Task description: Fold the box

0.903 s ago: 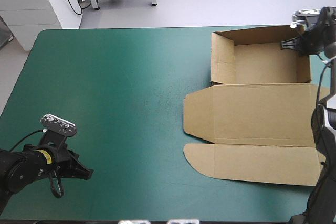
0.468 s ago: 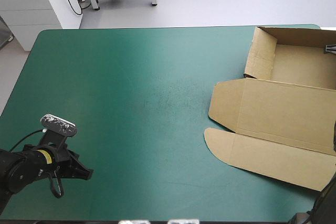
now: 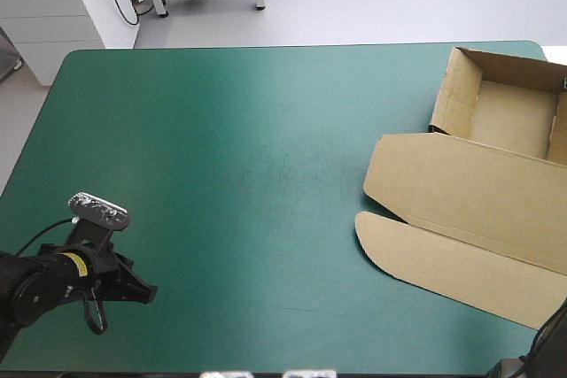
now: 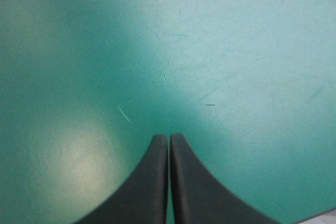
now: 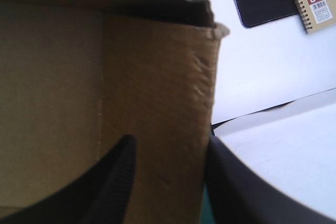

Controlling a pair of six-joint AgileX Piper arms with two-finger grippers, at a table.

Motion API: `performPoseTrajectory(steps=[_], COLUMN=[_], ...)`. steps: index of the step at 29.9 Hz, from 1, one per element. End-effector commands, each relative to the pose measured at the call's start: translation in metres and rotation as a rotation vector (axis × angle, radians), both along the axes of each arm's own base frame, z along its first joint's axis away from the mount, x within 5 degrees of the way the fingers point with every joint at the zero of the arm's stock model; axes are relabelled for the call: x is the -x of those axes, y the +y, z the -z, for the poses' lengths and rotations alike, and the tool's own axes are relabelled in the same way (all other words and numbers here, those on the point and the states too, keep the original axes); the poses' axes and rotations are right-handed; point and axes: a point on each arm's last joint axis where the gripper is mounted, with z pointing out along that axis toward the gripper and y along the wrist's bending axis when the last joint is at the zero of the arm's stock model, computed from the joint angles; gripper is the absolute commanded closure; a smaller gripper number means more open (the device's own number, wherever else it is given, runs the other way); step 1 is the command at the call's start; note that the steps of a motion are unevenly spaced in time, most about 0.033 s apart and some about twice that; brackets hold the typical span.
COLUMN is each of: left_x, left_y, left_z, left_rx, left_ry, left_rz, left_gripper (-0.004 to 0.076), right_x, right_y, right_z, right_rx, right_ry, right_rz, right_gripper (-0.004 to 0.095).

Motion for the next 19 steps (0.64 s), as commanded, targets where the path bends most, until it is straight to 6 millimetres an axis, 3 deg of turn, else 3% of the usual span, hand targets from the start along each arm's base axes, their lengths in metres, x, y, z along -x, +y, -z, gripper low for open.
performPoseTrajectory(steps=[1, 4, 9, 13, 19], left_x=[-0.003, -0.003, -0.003, -0.003, -0.003], left_y=[-0.002, -0.002, -0.002, -0.002, -0.002], left_z=[-0.009, -0.009, -0.009, -0.009, -0.009], left_rx=[0.026, 0.026, 0.026, 0.026, 0.028], left_ry=[-0.059, -0.059, -0.059, -0.059, -0.058], left_rz=[0.004, 0.004, 0.004, 0.004, 0.000], left_gripper=[0.0731, 0.0731, 0.0731, 0.0731, 0.0731], right_x=[0.012, 0.014, 0.016, 0.020, 0.020], right_y=[0.003, 0.007, 0.016, 0.025, 0.050], right_z=[-0.041, -0.045, -0.057, -0.071, -0.088], right_rx=[0.050, 0.020, -0.040, -0.084, -0.178], right_ry=[-0.127, -0.122, -0.184, -0.241, -0.327], right_rz=[-0.001, -0.008, -0.024, -0.045, -0.108], right_gripper=[0.0188, 0.0151, 0.0262, 0.0436, 0.0820])
